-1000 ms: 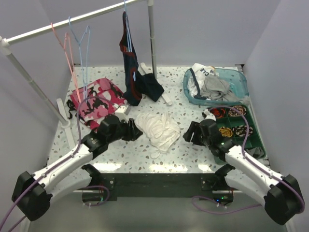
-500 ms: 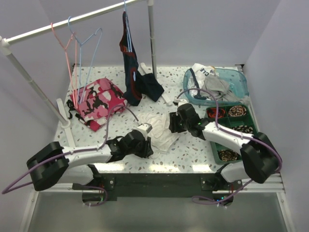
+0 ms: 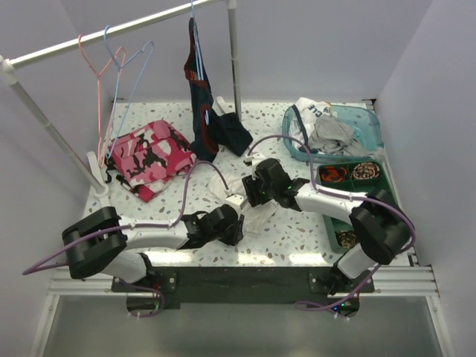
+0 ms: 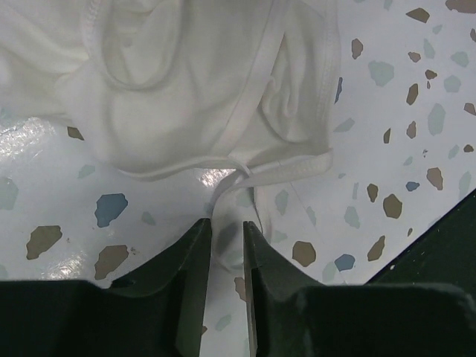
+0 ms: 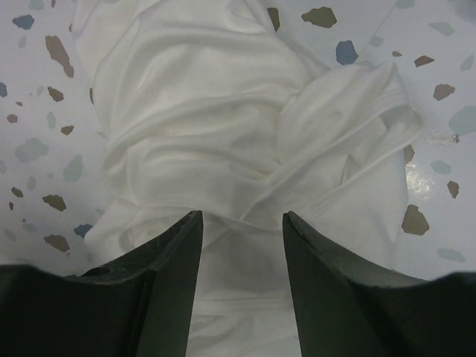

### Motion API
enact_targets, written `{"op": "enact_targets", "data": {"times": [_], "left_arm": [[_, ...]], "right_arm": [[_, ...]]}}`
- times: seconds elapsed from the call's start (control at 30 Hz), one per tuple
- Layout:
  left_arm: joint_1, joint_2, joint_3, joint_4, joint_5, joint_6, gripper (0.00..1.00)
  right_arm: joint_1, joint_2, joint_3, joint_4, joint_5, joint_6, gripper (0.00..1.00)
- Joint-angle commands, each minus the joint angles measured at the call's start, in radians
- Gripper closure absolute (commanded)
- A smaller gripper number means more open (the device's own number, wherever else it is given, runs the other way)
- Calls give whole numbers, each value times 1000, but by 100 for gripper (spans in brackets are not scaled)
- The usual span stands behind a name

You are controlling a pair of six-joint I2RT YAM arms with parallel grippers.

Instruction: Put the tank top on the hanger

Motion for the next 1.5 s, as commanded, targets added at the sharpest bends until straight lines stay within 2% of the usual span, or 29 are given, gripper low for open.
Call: {"op": "enact_targets", "data": {"times": [0.0,0.03,0.13,0.27,0.3,0.37,0.4,0.5,0.87,1.17,1.27,1.33,1.47], "left_arm": [[-10,6,17,22,-45,0,75],[-10,10,14,25,-43,-1,78],[-10,2,17,2,-71,-14,100],[-10,-29,28,-36,-124,-35,100],[-10,-36,31,-82,-134,-35,100],[-10,-61,41,-108,-164,-43,100],[-10,-70,43,-132,-175,-46,100],[-8,-124,55,-165,-209,-43,100],[-4,-223,83,-220,-209,23,100],[18,-334,144,-295,-367,8,100],[56,-333,158,-294,-306,45,100],[56,-317,132,-260,-209,87,98],[44,-186,114,-188,-33,112,81]], "right_arm": [[7,30,30,33,-5,-32,48],[5,36,30,39,-10,-33,49],[7,54,31,33,-12,-24,50],[7,33,31,35,-12,-4,64],[7,30,45,18,-12,1,72],[7,21,57,3,-6,7,78],[7,18,72,-20,16,8,88],[7,-1,94,-69,57,25,99],[5,-140,122,-218,214,94,100],[4,-179,208,-297,287,159,98],[5,-171,232,-319,284,168,95],[4,-163,226,-320,284,174,95],[5,-168,140,-284,280,203,93]]}}
